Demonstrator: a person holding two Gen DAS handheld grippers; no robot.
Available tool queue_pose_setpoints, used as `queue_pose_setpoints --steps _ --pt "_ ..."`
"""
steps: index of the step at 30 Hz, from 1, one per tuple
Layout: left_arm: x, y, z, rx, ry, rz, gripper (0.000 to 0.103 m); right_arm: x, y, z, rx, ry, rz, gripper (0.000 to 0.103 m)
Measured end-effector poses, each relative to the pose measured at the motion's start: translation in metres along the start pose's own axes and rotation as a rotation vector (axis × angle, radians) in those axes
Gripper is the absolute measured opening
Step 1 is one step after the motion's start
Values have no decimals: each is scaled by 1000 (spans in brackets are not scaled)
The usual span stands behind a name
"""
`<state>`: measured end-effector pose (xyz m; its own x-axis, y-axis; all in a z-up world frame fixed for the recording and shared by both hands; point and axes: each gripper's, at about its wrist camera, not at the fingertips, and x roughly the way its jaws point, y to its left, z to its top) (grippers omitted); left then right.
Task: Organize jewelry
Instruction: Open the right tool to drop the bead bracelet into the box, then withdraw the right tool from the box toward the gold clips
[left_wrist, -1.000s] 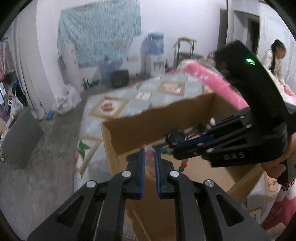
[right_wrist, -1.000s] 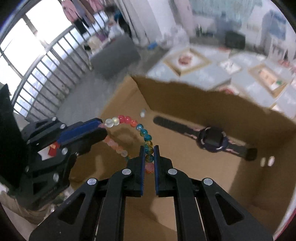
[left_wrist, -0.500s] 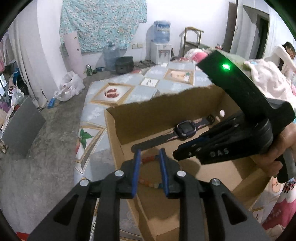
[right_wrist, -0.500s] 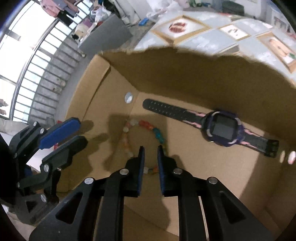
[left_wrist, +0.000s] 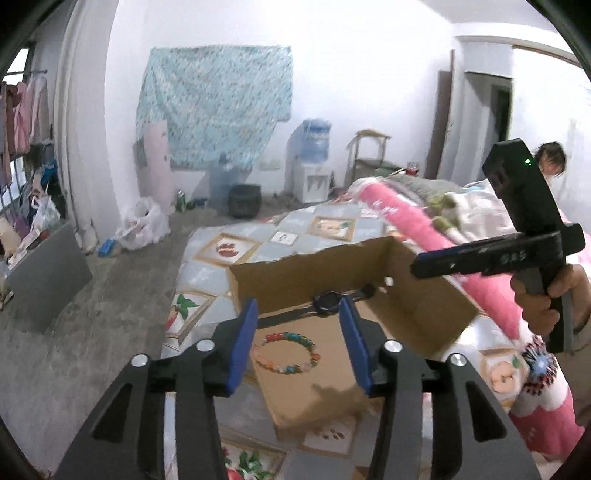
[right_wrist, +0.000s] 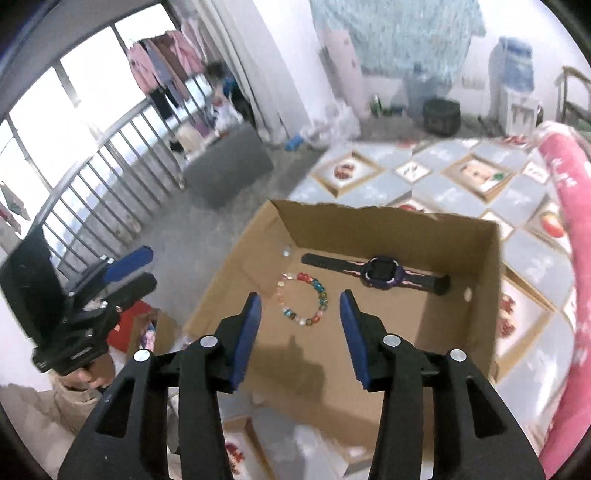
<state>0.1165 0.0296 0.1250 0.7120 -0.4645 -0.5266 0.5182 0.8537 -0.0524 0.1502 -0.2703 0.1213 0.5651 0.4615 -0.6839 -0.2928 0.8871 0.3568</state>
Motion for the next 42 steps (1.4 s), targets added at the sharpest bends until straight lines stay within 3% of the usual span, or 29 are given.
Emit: queue_pose_setpoints --steps 2,7,13,17,22,42 --pt "-15 -8 -12 9 -16 -27 55 -14 2 -13 5 -34 5 46" --pt "-29 -25 -49 5 15 -76 57 -31 0 -72 91 -78 38 48" --pt "17 -35 -94 -51 203 -66 57 14 -24 -123 299 7 3 46" --pt "42 -31 -105 -68 267 -27 57 40 -34 -123 334 18 -36 40" --pt "60 -25 -107 -98 304 30 57 48 -40 -118 359 16 -18 35" --pt "79 -21 -88 -120 297 113 57 44 -57 -116 347 -66 3 34"
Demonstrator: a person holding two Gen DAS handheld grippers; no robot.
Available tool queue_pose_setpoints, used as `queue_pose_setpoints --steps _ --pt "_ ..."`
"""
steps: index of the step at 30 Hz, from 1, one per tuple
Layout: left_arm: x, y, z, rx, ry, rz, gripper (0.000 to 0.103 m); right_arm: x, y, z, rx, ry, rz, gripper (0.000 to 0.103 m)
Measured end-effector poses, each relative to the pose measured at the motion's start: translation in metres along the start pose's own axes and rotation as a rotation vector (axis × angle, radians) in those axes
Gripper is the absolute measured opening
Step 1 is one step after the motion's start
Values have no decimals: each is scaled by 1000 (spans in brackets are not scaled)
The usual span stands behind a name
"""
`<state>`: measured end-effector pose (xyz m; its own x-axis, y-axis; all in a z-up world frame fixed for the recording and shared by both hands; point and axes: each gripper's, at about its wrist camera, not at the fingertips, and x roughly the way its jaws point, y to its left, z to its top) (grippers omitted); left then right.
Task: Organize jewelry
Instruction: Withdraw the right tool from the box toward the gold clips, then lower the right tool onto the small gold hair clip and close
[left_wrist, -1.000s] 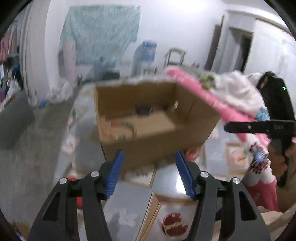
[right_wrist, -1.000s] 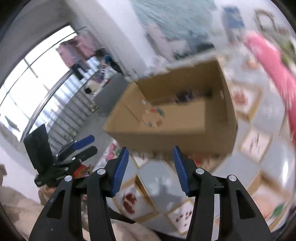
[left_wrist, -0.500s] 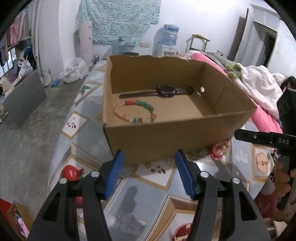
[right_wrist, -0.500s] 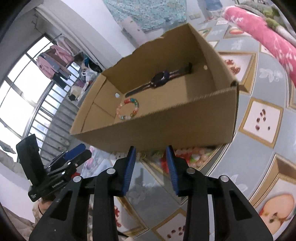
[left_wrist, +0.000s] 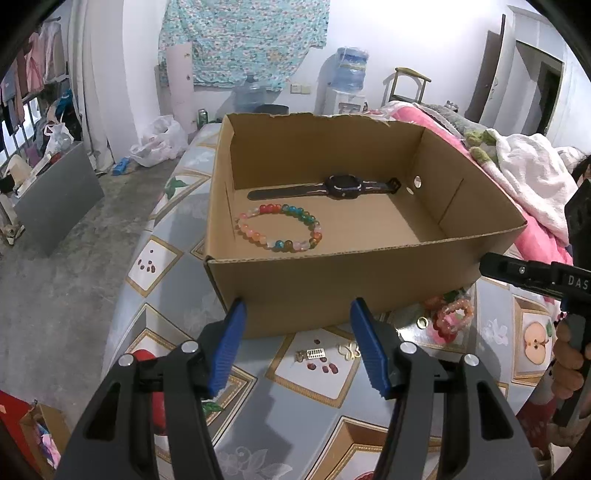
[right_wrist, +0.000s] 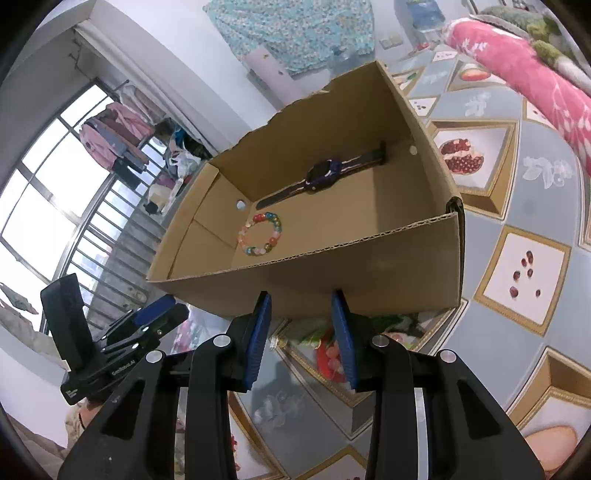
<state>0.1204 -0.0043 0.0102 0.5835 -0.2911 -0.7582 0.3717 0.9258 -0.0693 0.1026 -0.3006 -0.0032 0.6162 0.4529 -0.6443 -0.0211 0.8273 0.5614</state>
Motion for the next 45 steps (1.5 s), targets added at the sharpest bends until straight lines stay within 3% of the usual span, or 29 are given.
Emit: queue_pose_setpoints --steps 10,15,24,29,35,45 --pt "6 -6 6 -22 1 39 57 -4 2 -3 -1 0 5 37" --pt "8 -10 7 -28 -1 52 57 -12 3 -4 -5 -17 8 50" --pt "-1 -10 5 -40 -30 80 57 -34 2 -16 -9 -57 -8 54" --pt "-15 -5 -4 -28 -40 93 57 -46 0 -25 -12 -65 -25 54" --pt "-19 5 -25 -46 -3 49 57 -53 8 -54 -71 -38 -59 54" --pt "3 2 -44 3 40 -49 57 -16 63 -100 -230 115 -88 36"
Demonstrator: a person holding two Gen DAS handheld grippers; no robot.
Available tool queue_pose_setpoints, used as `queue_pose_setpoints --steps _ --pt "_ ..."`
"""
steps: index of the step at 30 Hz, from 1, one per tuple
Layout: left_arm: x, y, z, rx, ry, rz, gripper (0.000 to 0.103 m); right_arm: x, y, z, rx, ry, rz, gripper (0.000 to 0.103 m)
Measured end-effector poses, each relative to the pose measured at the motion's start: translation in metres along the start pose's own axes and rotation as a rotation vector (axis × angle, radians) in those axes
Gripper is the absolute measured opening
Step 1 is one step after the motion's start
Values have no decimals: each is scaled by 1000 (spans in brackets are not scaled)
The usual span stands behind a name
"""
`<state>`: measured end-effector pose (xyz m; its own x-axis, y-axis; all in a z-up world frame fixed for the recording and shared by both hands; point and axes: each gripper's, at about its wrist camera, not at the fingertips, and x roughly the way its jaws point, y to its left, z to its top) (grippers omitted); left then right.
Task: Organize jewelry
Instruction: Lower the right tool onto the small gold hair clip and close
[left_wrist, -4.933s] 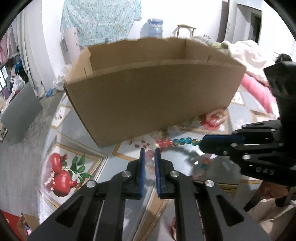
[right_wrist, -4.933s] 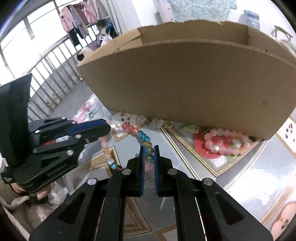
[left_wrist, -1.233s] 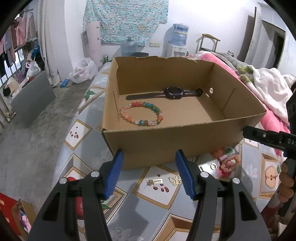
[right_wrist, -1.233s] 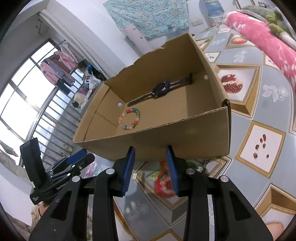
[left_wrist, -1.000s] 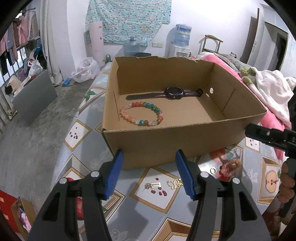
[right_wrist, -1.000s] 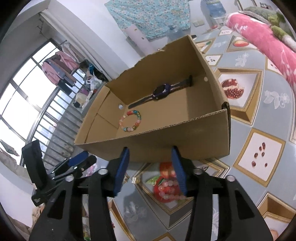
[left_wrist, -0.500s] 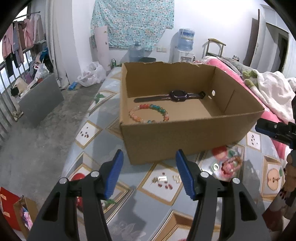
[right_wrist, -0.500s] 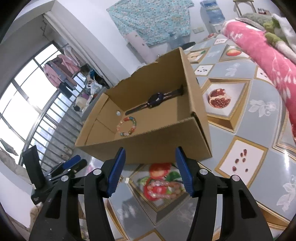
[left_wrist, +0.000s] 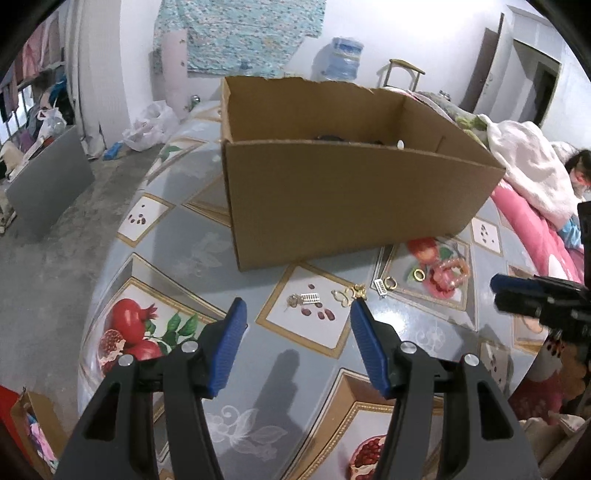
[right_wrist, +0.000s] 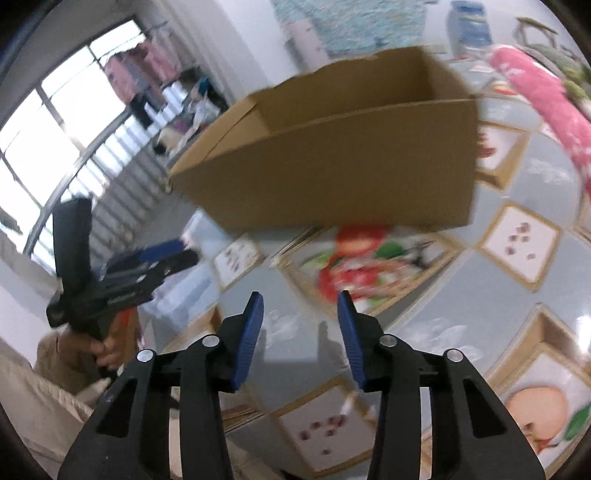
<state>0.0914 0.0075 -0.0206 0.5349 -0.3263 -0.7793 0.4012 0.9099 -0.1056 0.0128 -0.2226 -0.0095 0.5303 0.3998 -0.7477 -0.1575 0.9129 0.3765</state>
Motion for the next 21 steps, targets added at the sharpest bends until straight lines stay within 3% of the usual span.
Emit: queue_pose_setpoints --steps 9,14,21 --pt "15 -8 2 126 -10 -19 49 35 43 11 -138 45 -71 20" --pt "24 -5 6 119 0 -47 40 60 48 20 -162 81 -82 18" --pt "31 2 6 100 6 -71 35 81 53 26 -187 123 -125 17"
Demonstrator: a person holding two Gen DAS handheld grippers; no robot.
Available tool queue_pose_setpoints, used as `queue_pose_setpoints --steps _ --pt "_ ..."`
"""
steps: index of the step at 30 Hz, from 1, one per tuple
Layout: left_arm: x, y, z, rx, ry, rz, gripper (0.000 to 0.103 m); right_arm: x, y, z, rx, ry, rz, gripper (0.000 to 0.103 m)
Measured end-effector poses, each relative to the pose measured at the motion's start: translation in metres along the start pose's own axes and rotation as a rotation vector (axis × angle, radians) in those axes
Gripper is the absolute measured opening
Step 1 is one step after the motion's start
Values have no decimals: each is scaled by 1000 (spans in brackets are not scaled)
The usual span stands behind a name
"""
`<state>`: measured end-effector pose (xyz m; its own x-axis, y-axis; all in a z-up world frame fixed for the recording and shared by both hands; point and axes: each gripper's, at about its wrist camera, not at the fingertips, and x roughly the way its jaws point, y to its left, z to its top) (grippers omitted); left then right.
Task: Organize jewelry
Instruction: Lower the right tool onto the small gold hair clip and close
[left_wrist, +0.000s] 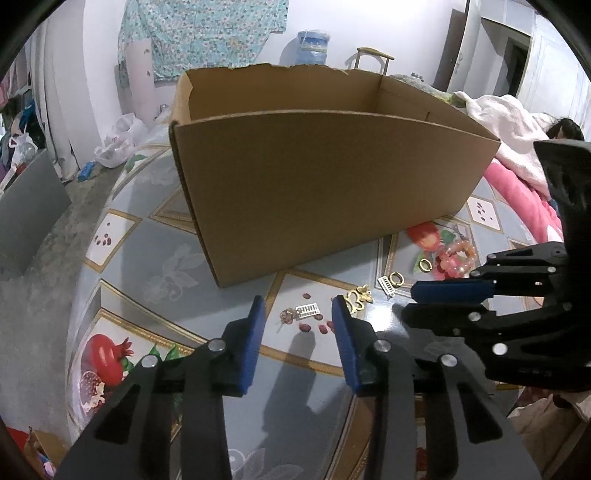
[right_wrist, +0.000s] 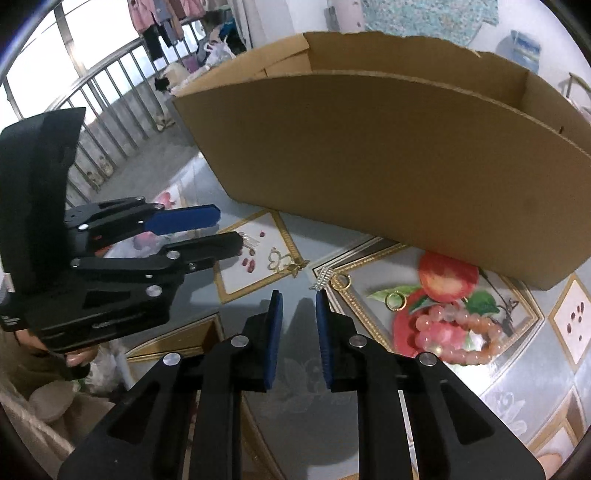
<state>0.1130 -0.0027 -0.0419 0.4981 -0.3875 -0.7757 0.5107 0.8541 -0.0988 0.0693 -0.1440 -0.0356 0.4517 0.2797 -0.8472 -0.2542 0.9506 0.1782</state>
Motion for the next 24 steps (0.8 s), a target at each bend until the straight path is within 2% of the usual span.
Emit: queue_pose_setpoints --steps 9,13,19,20,21,24 --pt "3 6 -1 -18 6 -20 35 8 2 10 -25 -3 -51 17" --pt "4 8 -3 -25 12 -26 35 12 7 12 -73 -5 -79 16" --pt "5 10 -6 -33 21 -29 35 13 16 11 -141 -7 -141 13" --pt "5 9 -6 -32 21 -29 35 13 18 11 -145 -5 -144 11" --pt "5 10 -6 -32 21 -29 35 13 18 11 -146 0 -148 5" --pt "2 9 -7 -29 9 -40 35 10 12 9 -133 8 -139 4"
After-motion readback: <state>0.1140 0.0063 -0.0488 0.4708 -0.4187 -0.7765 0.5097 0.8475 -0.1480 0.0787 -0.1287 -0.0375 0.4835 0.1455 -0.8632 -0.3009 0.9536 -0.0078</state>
